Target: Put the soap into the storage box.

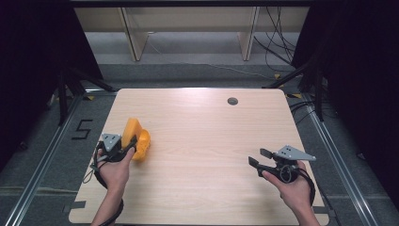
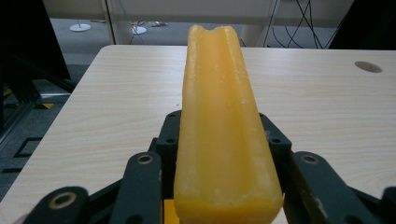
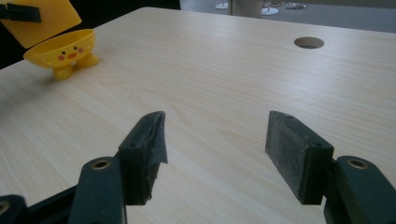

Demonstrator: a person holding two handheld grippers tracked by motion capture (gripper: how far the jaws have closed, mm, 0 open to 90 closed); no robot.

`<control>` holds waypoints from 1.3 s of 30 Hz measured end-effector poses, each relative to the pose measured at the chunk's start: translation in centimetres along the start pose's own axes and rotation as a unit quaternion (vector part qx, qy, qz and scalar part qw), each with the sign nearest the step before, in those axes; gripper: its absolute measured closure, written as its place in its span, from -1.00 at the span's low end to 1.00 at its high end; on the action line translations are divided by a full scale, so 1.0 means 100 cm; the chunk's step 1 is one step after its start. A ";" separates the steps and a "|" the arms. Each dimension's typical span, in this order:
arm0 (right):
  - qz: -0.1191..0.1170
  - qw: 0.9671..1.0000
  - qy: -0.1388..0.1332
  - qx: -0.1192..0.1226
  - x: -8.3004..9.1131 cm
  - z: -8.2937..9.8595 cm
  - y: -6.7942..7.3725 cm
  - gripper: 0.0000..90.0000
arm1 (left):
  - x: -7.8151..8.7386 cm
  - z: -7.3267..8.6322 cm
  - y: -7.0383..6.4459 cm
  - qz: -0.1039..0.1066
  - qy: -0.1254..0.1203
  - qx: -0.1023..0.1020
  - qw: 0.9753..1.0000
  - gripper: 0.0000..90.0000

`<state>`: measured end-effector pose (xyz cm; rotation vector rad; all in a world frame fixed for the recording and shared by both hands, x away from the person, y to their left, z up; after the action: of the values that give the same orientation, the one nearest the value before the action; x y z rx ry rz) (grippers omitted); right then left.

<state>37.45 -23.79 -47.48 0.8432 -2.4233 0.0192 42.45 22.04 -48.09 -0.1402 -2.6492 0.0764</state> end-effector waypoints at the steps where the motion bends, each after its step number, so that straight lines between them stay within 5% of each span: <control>1: 0.003 1.000 -0.009 0.016 -0.001 -0.001 -0.003 -0.15 | 0.000 0.000 0.000 0.000 0.000 0.000 1.000 0.35; 6: -0.001 1.000 0.000 0.003 -0.001 0.000 0.000 -0.15 | -0.005 0.006 -0.003 -0.009 0.009 0.002 1.000 0.35; 7: 0.004 1.000 -0.005 0.018 -0.002 0.000 -0.001 -0.15 | -0.007 0.007 -0.003 -0.009 0.010 0.000 1.000 0.35; 23: 0.007 0.999 0.001 0.036 -0.004 0.000 -0.003 -0.15 | -0.014 0.010 -0.007 -0.020 0.016 -0.013 1.000 0.34; 25: 0.001 1.000 0.000 0.017 -0.005 0.001 0.001 -0.16 | -0.015 0.010 -0.008 -0.021 0.016 -0.012 1.000 0.34; 35: -0.002 1.000 0.000 0.015 -0.005 0.001 0.001 -0.16 | -0.021 0.019 -0.014 -0.036 0.029 -0.003 0.999 0.34; 39: 0.000 0.999 0.007 0.034 -0.005 0.001 -0.001 -0.16 | -0.024 0.021 -0.016 -0.039 0.027 -0.006 0.999 0.33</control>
<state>37.77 -23.58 -47.85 0.8704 -2.4205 0.1078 43.40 20.17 -50.92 -0.0416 -2.5980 0.0297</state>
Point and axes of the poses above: each handheld gripper's, and its own axes: x roughly backward along the jaws, z roughly out of its underside, y roughly to its left, the point moved 5 cm from there along -x, roughly forward along the jaws, and after that the axes turned 5 degrees about y, right-handed, at the moved point
